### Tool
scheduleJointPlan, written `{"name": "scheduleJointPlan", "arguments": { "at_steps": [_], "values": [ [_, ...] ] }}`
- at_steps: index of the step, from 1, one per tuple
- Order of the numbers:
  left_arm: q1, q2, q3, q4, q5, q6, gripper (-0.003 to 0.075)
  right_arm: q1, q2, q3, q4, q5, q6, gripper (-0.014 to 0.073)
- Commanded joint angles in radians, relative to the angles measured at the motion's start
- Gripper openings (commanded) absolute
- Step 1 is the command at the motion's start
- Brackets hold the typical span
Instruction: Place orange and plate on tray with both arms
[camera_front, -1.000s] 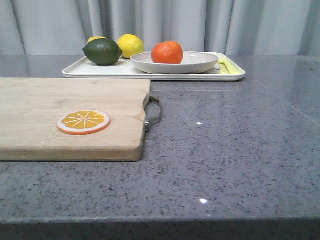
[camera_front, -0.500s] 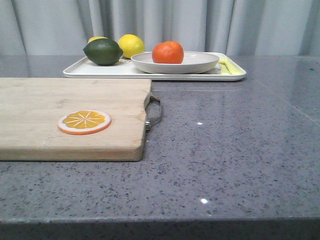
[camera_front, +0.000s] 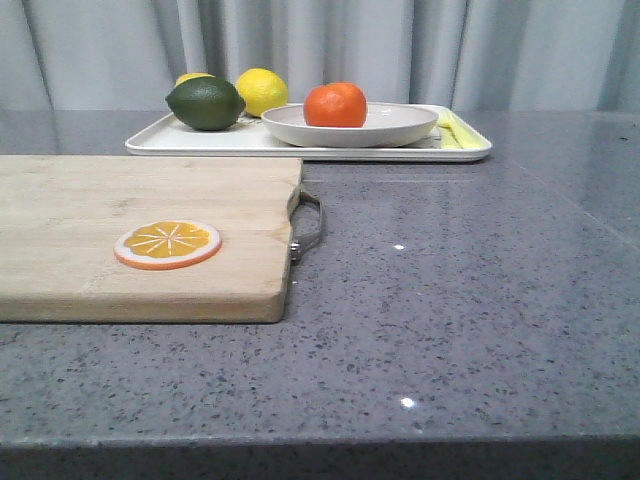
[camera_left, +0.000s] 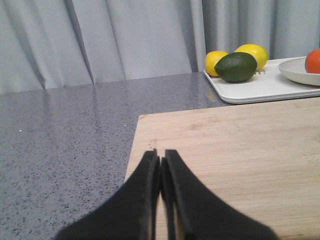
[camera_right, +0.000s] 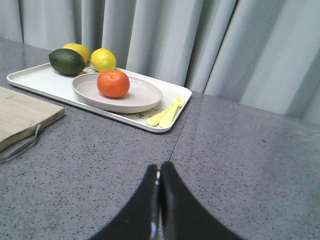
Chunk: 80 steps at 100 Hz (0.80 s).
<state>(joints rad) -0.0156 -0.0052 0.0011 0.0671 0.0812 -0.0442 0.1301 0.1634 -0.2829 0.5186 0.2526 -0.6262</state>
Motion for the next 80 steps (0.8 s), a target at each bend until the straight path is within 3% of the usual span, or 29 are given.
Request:
{"name": "scheduleJointPlan", "arguments": {
  "at_steps": [1,80],
  "values": [
    [0.003,-0.034,0.009,-0.029,-0.081,-0.009,-0.0020,-0.003,0.011,-0.026,0.010,-0.079,-0.012,-0.0069],
    [0.003,-0.032,0.009,-0.029,-0.081,-0.009,-0.0020,-0.003,0.011,-0.006,0.009,-0.114,-0.012,-0.0069]
  ]
}}
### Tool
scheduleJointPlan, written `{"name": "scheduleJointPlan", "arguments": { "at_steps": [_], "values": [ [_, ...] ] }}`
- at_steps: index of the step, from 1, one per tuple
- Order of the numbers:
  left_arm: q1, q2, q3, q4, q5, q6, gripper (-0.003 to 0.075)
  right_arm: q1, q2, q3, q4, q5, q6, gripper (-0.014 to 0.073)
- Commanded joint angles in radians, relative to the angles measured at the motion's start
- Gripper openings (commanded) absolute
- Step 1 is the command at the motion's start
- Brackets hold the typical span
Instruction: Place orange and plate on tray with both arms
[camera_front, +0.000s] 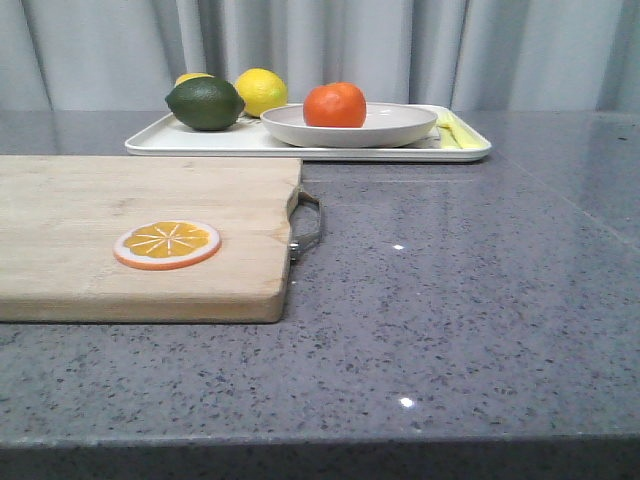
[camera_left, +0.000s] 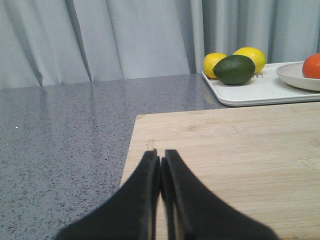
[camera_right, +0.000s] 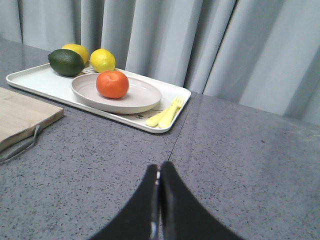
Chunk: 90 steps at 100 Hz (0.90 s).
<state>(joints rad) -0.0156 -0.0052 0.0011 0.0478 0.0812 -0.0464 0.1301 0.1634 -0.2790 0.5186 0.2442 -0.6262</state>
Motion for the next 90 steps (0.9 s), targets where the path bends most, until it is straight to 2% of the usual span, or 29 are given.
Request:
{"name": "scheduleJointPlan", "arguments": {
  "at_steps": [1,14,36,48,69,90],
  "values": [
    [0.003,-0.032,0.009,-0.010,-0.081,-0.007,-0.0020,-0.003,0.011,-0.008,0.009,-0.110,-0.011,-0.0069],
    [0.003,-0.032,0.009,-0.010,-0.081,-0.007,-0.0020,-0.003,-0.002,0.056,-0.043,-0.193,0.083,-0.0069],
    [0.003,-0.032,0.009,-0.010,-0.081,-0.007,-0.0020,-0.004,-0.075,0.161,-0.448,-0.273,0.463,-0.0069],
    [0.003,-0.032,0.009,-0.010,-0.081,-0.007,-0.0020,-0.004,-0.124,0.204,-0.578,-0.271,0.600,-0.0069],
    [0.003,-0.032,0.009,-0.010,-0.081,-0.007,-0.0020,-0.005,-0.185,0.285,-0.599,-0.272,0.620,-0.0069],
    [0.003,-0.032,0.009,-0.010,-0.081,-0.007,-0.0020,-0.005,-0.186,0.285,-0.600,-0.244,0.626,-0.0069]
  ]
}}
